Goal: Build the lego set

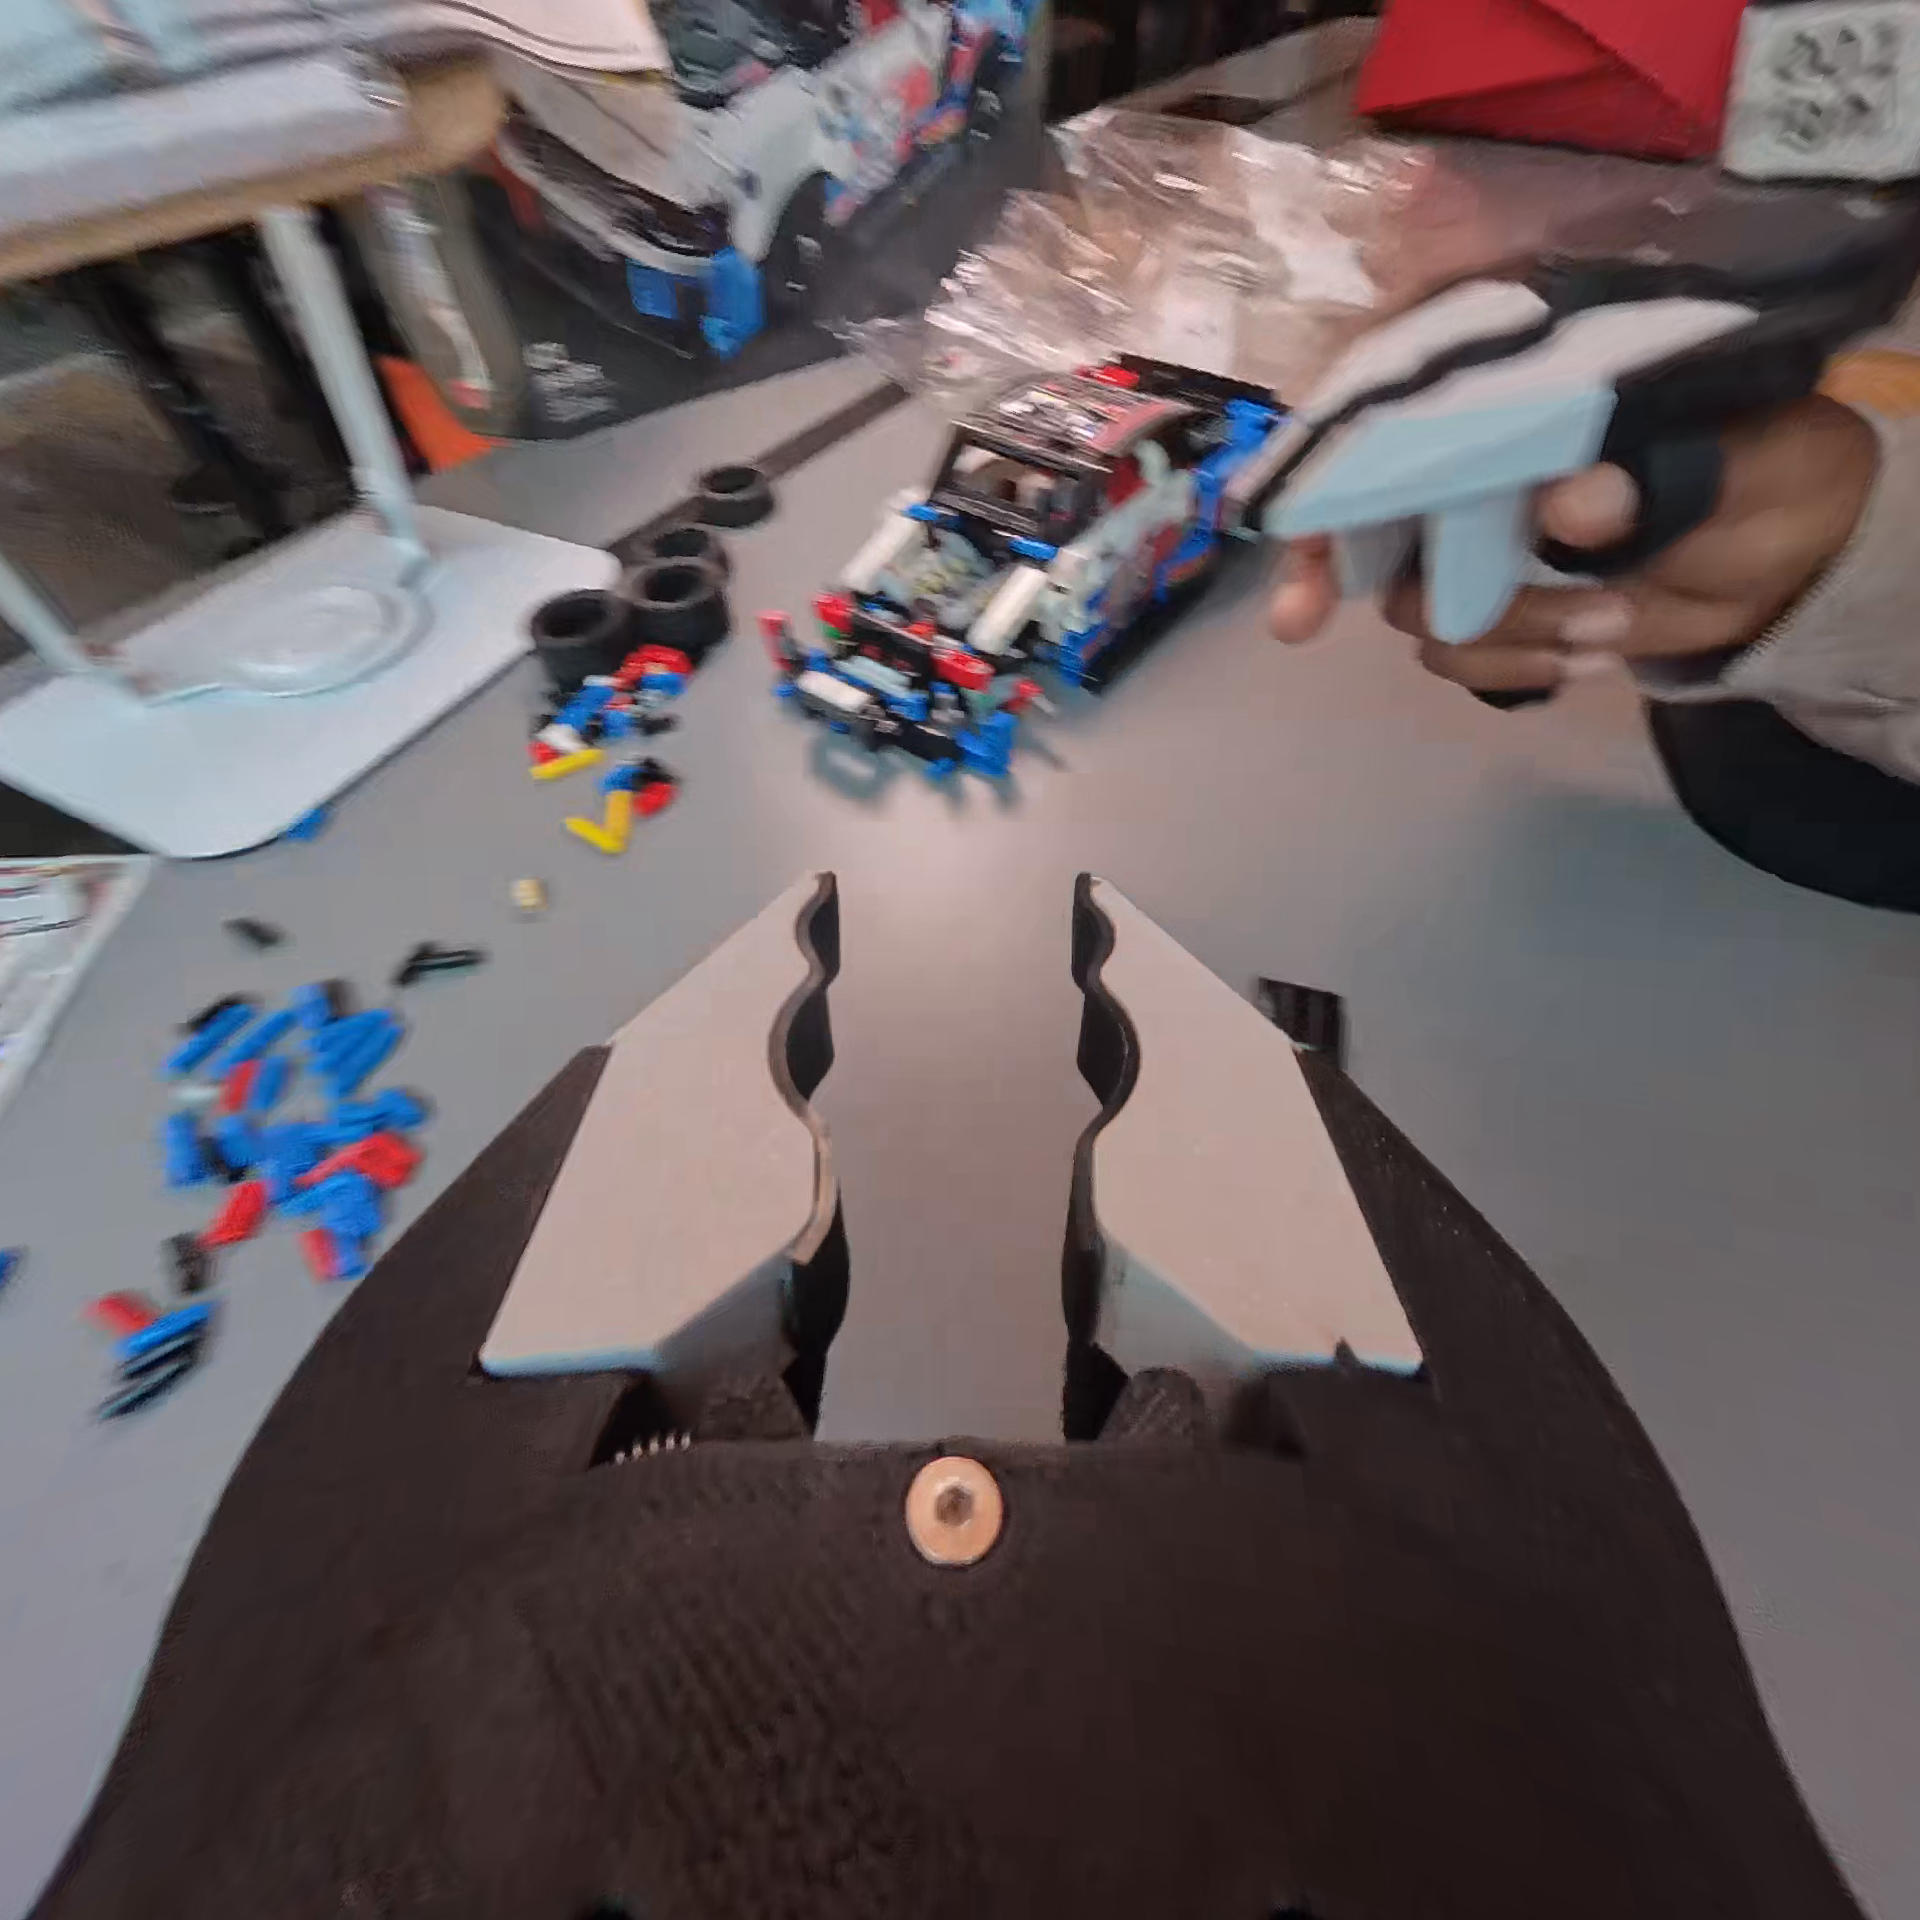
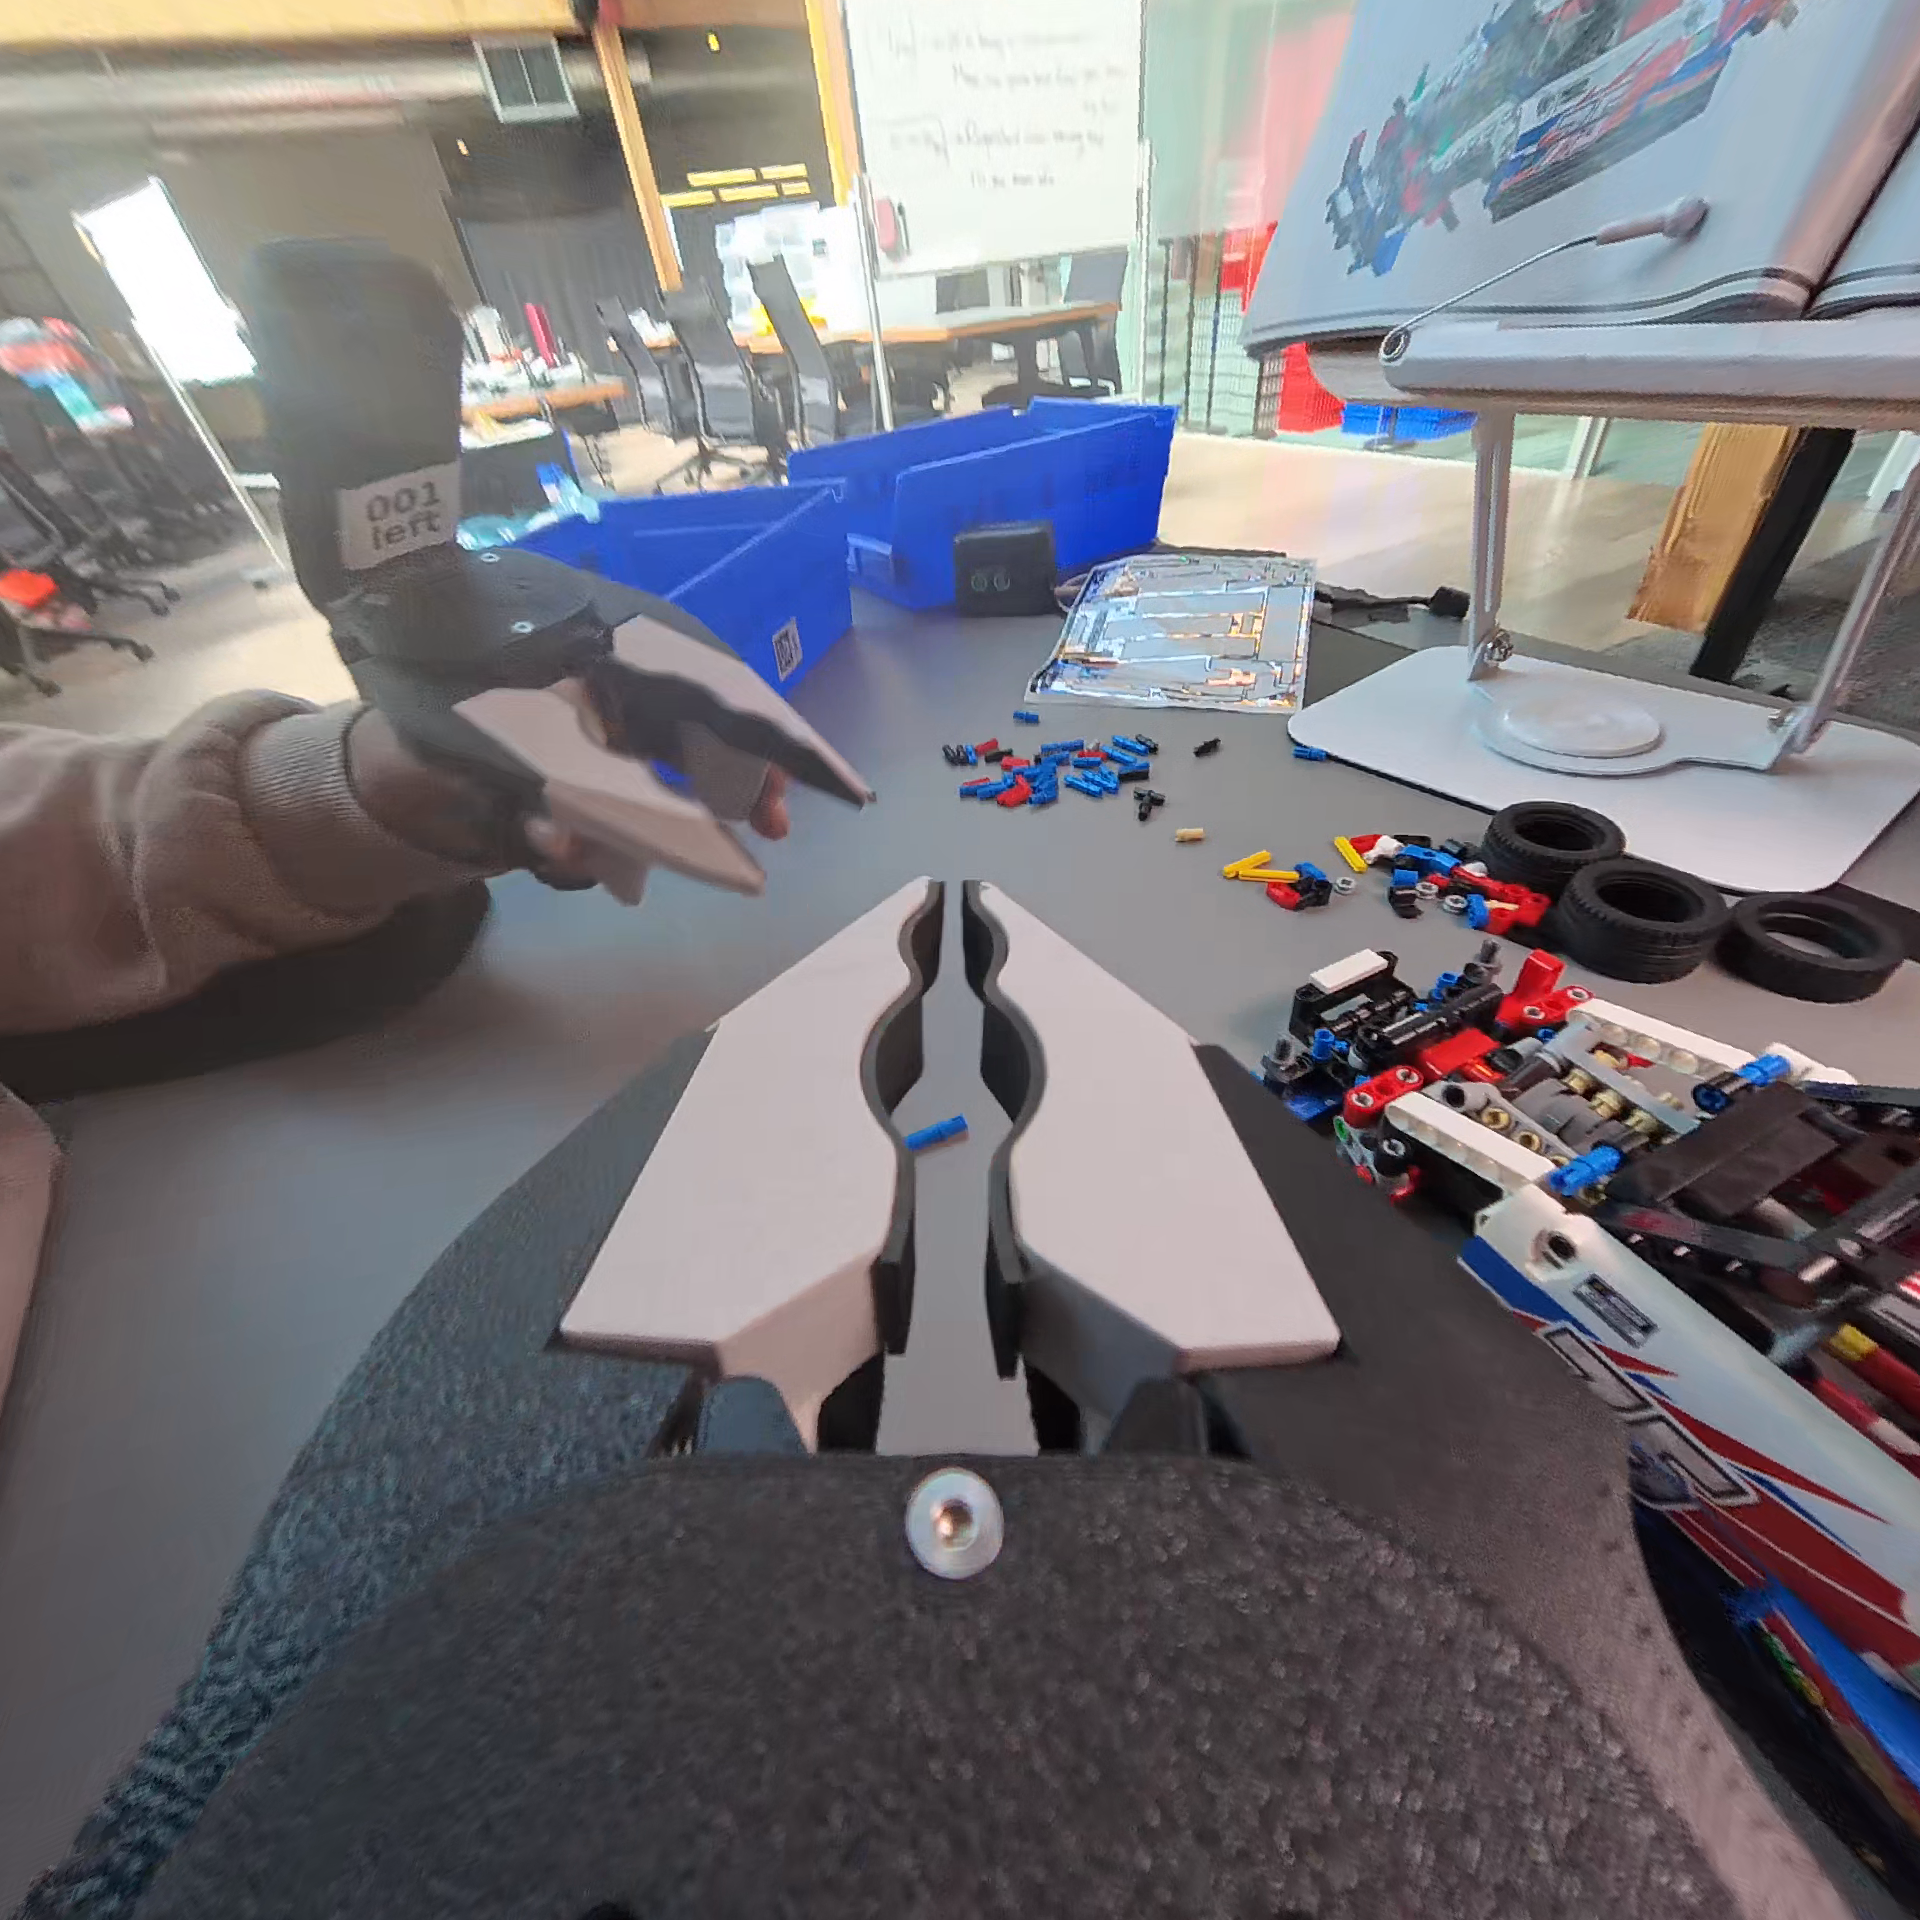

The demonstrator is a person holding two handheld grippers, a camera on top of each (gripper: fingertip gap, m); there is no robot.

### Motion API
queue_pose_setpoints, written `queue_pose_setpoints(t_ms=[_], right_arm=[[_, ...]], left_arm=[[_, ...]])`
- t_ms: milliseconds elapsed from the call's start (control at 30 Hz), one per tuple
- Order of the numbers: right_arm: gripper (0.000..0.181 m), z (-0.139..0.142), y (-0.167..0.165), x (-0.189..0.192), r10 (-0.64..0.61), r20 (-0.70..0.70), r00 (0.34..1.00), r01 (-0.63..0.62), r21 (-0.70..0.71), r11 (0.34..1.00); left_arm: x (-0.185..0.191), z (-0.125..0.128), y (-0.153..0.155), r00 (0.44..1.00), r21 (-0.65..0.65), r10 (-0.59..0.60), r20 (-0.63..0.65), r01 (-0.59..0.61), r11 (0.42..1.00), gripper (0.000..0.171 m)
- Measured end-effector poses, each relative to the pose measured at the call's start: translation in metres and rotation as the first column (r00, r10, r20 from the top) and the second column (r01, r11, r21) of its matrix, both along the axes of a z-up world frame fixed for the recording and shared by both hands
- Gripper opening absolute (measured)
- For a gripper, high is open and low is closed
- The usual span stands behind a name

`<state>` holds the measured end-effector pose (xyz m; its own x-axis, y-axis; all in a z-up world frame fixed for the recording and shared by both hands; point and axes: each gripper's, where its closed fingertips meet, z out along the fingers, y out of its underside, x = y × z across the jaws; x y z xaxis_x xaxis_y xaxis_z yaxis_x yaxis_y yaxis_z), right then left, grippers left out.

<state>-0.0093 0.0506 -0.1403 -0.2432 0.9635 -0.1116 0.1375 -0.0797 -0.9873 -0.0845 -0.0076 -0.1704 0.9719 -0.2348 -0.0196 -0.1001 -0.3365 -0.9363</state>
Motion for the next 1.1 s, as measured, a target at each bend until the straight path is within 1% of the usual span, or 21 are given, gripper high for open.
queue_pose_setpoints(t_ms=[33,67,100,167,200,233,267,300,367,400,467,567,633,667,733,833,867,933,1000,1033,1100], right_arm=[[0.01,0.0,0.0,0.0,0.01,-0.012,1.0,-0.01,-0.038,0.999],[0.014,-0.003,0.0,0.001,0.019,-0.003,1.0,-0.019,-0.057,0.998],[0.015,-0.007,0.001,0.002,0.027,0.012,1.0,-0.026,-0.059,0.998],[0.015,-0.012,0.002,0.005,0.028,0.014,1.0,-0.027,-0.05,0.998],[0.014,-0.013,0.002,0.006,0.024,0.004,1.0,-0.024,-0.057,0.998],[0.013,-0.014,0.001,0.008,0.027,-0.002,1.0,-0.027,-0.069,0.997],[0.013,-0.016,-0.001,0.009,0.035,0.0,0.999,-0.035,-0.084,0.996],[0.013,-0.017,-0.004,0.01,0.046,0.007,0.999,-0.046,-0.088,0.995],[0.011,-0.017,-0.005,0.014,0.045,0.003,0.999,-0.045,-0.044,0.998],[0.01,-0.015,-0.004,0.015,0.034,-0.007,0.999,-0.034,-0.02,0.999],[0.009,-0.014,-0.003,0.017,0.026,-0.014,1.0,-0.026,-0.007,1.0],[0.008,-0.014,-0.001,0.017,0.027,-0.016,1.0,-0.028,-0.034,0.999],[0.008,-0.017,0.0,0.015,0.032,-0.004,0.999,-0.032,-0.056,0.998],[0.008,-0.019,0.0,0.014,0.034,0.004,0.999,-0.033,-0.063,0.997],[0.008,-0.023,0.001,0.013,0.034,0.018,0.999,-0.033,-0.069,0.997],[0.008,-0.026,0.002,0.012,0.033,0.029,0.999,-0.031,-0.072,0.997],[0.008,-0.027,0.003,0.011,0.028,0.033,0.999,-0.026,-0.07,0.997],[0.008,-0.029,0.005,0.011,0.016,0.037,0.999,-0.013,-0.071,0.997],[0.008,-0.029,0.008,0.012,0.002,0.038,0.999,0.001,-0.076,0.997],[0.008,-0.03,0.01,0.012,-0.005,0.037,0.999,0.008,-0.079,0.997],[0.008,-0.03,0.012,0.012,-0.018,0.036,0.999,0.021,-0.086,0.996]], left_arm=[[-0.027,0.014,0.002,0.997,0.0,0.078,0.0,-0.078,0.997,0.045],[-0.054,0.028,0.003,0.99,-0.015,0.143,0.006,-0.143,0.99,0.047],[-0.084,0.037,0.004,0.977,-0.06,0.213,0.004,-0.213,0.975,0.049],[-0.148,0.046,0.008,0.946,-0.171,0.317,-0.064,-0.324,0.931,0.057],[-0.182,0.044,0.01,0.925,-0.215,0.357,-0.129,-0.378,0.901,0.055],[-0.213,0.034,0.011,0.909,-0.278,0.367,-0.197,-0.41,0.868,0.053],[-0.239,0.017,0.01,0.901,-0.366,0.357,-0.245,-0.427,0.827,0.054],[-0.259,-0.002,0.009,0.903,-0.447,0.341,-0.263,-0.427,0.786,0.054],[-0.284,-0.037,0.005,0.915,-0.552,0.296,-0.273,-0.401,0.731,0.052],[-0.292,-0.05,0.004,0.921,-0.585,0.281,-0.271,-0.39,0.712,0.052],[-0.296,-0.068,0.007,0.937,-0.611,0.262,-0.231,-0.35,0.71,0.051],[-0.295,-0.082,0.012,0.955,-0.634,0.233,-0.181,-0.295,0.715,0.051],[-0.296,-0.091,0.01,0.956,-0.663,0.213,-0.2,-0.292,0.689,0.047],[-0.296,-0.09,0.013,0.957,-0.652,0.219,-0.19,-0.29,0.701,0.04],[-0.297,-0.09,0.014,0.959,-0.651,0.203,-0.197,-0.283,0.705,0.032],[-0.291,-0.091,0.015,0.969,-0.673,0.183,-0.165,-0.246,0.698,0.015],[-0.293,-0.092,0.014,0.965,-0.677,0.176,-0.195,-0.262,0.688,0.003],[-0.295,-0.092,0.012,0.955,-0.686,0.134,-0.263,-0.283,0.67,0.0],[-0.299,-0.087,0.011,0.94,-0.681,0.126,-0.318,-0.319,0.659,0.0],[-0.301,-0.08,0.012,0.929,-0.66,0.124,-0.35,-0.338,0.67,0.0],[-0.301,-0.055,0.014,0.898,-0.595,0.135,-0.419,-0.384,0.706,0.0]])
